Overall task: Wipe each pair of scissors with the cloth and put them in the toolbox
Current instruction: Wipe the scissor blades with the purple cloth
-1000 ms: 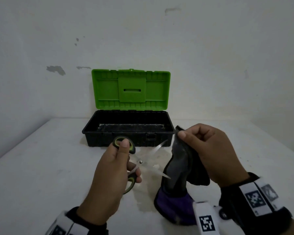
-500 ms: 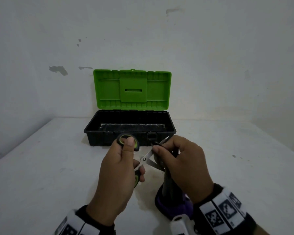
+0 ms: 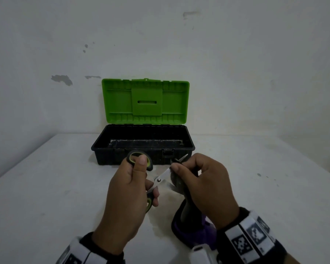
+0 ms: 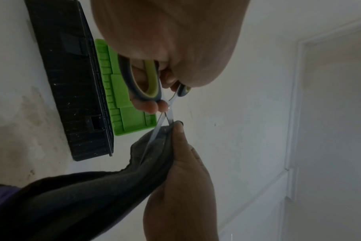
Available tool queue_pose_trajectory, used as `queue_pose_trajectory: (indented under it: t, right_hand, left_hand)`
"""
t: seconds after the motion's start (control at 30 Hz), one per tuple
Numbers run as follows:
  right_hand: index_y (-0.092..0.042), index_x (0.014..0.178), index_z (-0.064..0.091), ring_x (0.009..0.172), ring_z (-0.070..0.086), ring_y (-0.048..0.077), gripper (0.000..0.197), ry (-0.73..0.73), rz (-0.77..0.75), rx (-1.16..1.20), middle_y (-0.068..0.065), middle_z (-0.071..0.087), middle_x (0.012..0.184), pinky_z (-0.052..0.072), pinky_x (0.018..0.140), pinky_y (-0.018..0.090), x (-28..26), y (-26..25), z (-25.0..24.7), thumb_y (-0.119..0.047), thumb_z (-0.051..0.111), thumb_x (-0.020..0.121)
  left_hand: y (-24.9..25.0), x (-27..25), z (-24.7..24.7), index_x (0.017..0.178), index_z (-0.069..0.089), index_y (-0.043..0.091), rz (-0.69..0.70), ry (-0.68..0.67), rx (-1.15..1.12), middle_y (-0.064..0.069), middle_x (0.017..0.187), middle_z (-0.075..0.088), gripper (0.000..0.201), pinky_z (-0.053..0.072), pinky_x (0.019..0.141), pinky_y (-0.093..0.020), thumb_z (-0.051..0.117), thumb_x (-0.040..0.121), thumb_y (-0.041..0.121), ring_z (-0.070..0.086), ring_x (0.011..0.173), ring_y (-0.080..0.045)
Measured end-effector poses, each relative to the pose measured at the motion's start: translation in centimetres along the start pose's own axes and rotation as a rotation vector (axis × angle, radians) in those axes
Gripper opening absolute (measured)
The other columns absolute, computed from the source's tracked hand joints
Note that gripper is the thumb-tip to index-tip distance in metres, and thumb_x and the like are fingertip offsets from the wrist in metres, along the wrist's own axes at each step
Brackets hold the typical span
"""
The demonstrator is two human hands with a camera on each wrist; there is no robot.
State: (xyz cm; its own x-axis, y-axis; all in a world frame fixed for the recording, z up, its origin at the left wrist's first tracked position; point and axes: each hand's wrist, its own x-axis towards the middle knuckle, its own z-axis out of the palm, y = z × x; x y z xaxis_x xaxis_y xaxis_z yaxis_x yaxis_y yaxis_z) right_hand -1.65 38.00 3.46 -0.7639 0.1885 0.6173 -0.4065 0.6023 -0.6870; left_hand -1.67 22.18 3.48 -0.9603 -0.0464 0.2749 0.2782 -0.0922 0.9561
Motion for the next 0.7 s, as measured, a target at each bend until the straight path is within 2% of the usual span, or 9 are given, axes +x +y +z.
queue_pose_trajectory:
  t: [0.07, 0.13, 0.3, 0.33, 0.43, 0.57, 0.63, 0.7]
  right_hand:
    - [-0.022, 0.057, 0.063, 0.057, 0.062, 0.004, 0.028, 0.064, 0.059, 0.015, -0.010, 0.065, 0.059, 0.043, 0.055, 0.010, 0.9, 0.8, -0.5, -0.030, 0.078, 0.079]
    - [-0.021, 0.056, 0.062, 0.055, 0.061, 0.004, 0.030, 0.099, 0.086, 0.025, -0.008, 0.065, 0.057, 0.044, 0.055, 0.012, 1.3, 1.1, -0.7, -0.030, 0.078, 0.080]
    - [-0.021, 0.059, 0.064, 0.059, 0.062, 0.003, 0.026, -0.008, 0.052, 0.038, -0.012, 0.066, 0.062, 0.043, 0.056, 0.008, 0.3, 0.1, -0.2, -0.027, 0.078, 0.080]
    - [-0.019, 0.059, 0.064, 0.057, 0.062, 0.003, 0.027, -0.002, 0.080, 0.062, -0.011, 0.067, 0.061, 0.045, 0.056, 0.010, 0.7, 0.6, -0.4, -0.027, 0.079, 0.080]
    - [-0.013, 0.058, 0.063, 0.057, 0.065, 0.015, 0.031, 0.033, 0.185, 0.093, -0.001, 0.068, 0.060, 0.055, 0.059, 0.032, 2.4, 2.0, -1.1, -0.029, 0.079, 0.080]
    - [-0.011, 0.057, 0.063, 0.054, 0.061, 0.015, 0.035, 0.079, 0.274, 0.106, 0.003, 0.067, 0.058, 0.053, 0.060, 0.036, 3.3, 3.7, -2.2, -0.032, 0.079, 0.080]
    - [-0.009, 0.059, 0.064, 0.055, 0.061, 0.017, 0.034, 0.096, 0.315, 0.153, 0.007, 0.068, 0.060, 0.052, 0.060, 0.038, 3.2, 4.3, -3.1, -0.032, 0.078, 0.080]
    - [-0.008, 0.061, 0.065, 0.054, 0.062, 0.017, 0.032, 0.101, 0.339, 0.187, 0.008, 0.069, 0.060, 0.052, 0.058, 0.035, 2.9, 4.7, -3.9, -0.029, 0.077, 0.082]
  left_hand:
    - [-0.2, -0.2, 0.1, 0.086, 0.055, 0.020, 0.007, -0.001, -0.002, -0.002, 0.050, 0.047, 0.027, 0.050, 0.046, -0.034, 0.042, 0.098, 0.041, 0.056, 0.048, -0.024]
    - [-0.2, -0.3, 0.2, 0.086, 0.055, 0.020, 0.022, -0.006, 0.026, -0.006, 0.051, 0.049, 0.028, 0.051, 0.046, -0.034, 0.041, 0.097, 0.042, 0.057, 0.048, -0.023]
    - [0.5, -0.5, -0.2, 0.087, 0.055, 0.019, 0.095, -0.025, 0.122, -0.013, 0.054, 0.057, 0.035, 0.051, 0.045, -0.031, 0.039, 0.089, 0.051, 0.058, 0.047, -0.021]
    - [0.5, -0.6, -0.1, 0.087, 0.055, 0.020, 0.106, -0.026, 0.143, -0.015, 0.055, 0.057, 0.034, 0.052, 0.045, -0.031, 0.039, 0.090, 0.049, 0.058, 0.047, -0.021]
    - [0.5, -0.8, -0.1, 0.086, 0.055, 0.019, 0.133, -0.019, 0.200, -0.019, 0.059, 0.057, 0.031, 0.052, 0.045, -0.027, 0.040, 0.091, 0.046, 0.057, 0.047, -0.018]
    - [-0.3, -1.1, -0.2, 0.087, 0.053, 0.024, 0.114, -0.040, 0.250, -0.007, 0.064, 0.057, 0.024, 0.052, 0.053, -0.021, 0.044, 0.090, 0.046, 0.059, 0.055, -0.013]
    - [-0.9, -1.0, -0.7, 0.089, 0.049, 0.025, 0.101, -0.089, 0.344, -0.008, 0.070, 0.054, 0.009, 0.047, 0.052, -0.018, 0.050, 0.096, 0.032, 0.053, 0.055, -0.011]
    - [-1.6, -0.8, -1.3, 0.091, 0.046, 0.023, 0.084, -0.132, 0.438, -0.004, 0.073, 0.049, 0.014, 0.043, 0.051, -0.015, 0.050, 0.097, 0.011, 0.047, 0.054, -0.003]
